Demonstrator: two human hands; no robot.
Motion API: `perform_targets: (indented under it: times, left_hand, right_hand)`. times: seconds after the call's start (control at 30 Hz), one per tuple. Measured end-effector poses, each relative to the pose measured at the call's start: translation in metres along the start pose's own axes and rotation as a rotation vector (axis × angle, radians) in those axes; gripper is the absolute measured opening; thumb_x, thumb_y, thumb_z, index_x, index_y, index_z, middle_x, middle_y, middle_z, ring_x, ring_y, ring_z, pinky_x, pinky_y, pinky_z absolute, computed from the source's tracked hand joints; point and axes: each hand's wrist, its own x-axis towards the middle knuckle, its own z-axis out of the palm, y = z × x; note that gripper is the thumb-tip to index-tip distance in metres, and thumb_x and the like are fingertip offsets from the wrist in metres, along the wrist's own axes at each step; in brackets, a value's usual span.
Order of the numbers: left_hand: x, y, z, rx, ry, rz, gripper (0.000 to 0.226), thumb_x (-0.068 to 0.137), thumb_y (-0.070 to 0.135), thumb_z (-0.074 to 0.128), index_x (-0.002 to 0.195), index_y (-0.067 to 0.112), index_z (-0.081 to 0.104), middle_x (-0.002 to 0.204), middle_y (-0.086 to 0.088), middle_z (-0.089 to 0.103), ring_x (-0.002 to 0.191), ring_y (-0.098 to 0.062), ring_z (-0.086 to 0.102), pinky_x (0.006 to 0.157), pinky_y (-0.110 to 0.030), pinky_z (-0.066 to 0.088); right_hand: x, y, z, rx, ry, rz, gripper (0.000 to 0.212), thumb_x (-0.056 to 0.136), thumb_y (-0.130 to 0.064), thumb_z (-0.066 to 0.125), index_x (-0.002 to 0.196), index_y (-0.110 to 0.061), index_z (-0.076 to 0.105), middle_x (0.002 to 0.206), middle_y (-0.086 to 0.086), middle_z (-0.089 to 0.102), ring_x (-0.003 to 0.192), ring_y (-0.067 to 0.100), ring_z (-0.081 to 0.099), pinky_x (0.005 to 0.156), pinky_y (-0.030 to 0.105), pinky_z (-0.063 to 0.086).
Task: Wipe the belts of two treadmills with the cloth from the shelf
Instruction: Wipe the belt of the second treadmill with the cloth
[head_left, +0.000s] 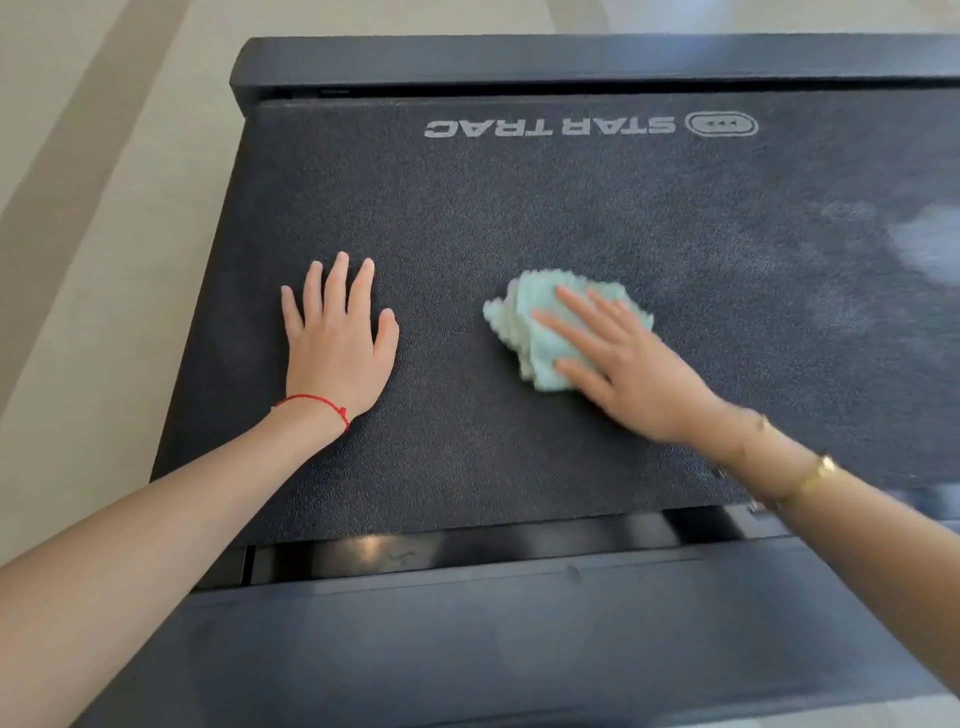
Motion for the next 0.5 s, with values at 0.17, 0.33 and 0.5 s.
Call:
perform_targets:
  times: [0.17,0.33,0.5]
  left_hand:
    - [0.0,0.001,-0.002,0.006,-0.018,-0.008,0.058,0.102,0.038,0.033,0.155,0.015,0.026,0.162,-0.014,0.023,0.15,-0.035,0.015,0.119,-0.06,0.01]
    - [-0.002,0.0,0.0,-0.011,0.003,0.001,0.057,0.102,0.034,0.036,0.154,0.014,0.028,0.161,-0.014,0.026,0.149,-0.036,0.017,0.119,-0.06,0.012]
    - [-0.001,0.001,-0.001,-0.001,-0.014,-0.005,0.058,0.102,0.037,0.032,0.155,0.015,0.027,0.162,-0.013,0.024,0.15,-0.035,0.016,0.119,-0.059,0.012]
  right_hand:
    - [0.058,-0.007,0.008,-0.016,0.082,0.328,0.053,0.103,-0.046,0.027,0.153,-0.031,0.025,0.163,0.006,0.014,0.15,0.033,0.008,0.12,0.044,-0.001]
    - [-0.016,-0.064,0.012,-0.01,-0.045,-0.136,0.052,0.104,-0.048,0.024,0.154,-0.037,0.016,0.164,-0.003,0.006,0.152,0.024,0.0,0.123,0.041,-0.001]
    - [-0.013,-0.012,-0.002,0.012,-0.05,-0.083,0.053,0.103,-0.05,0.024,0.153,-0.034,0.022,0.164,-0.002,0.012,0.151,0.02,0.007,0.123,0.036,0.003]
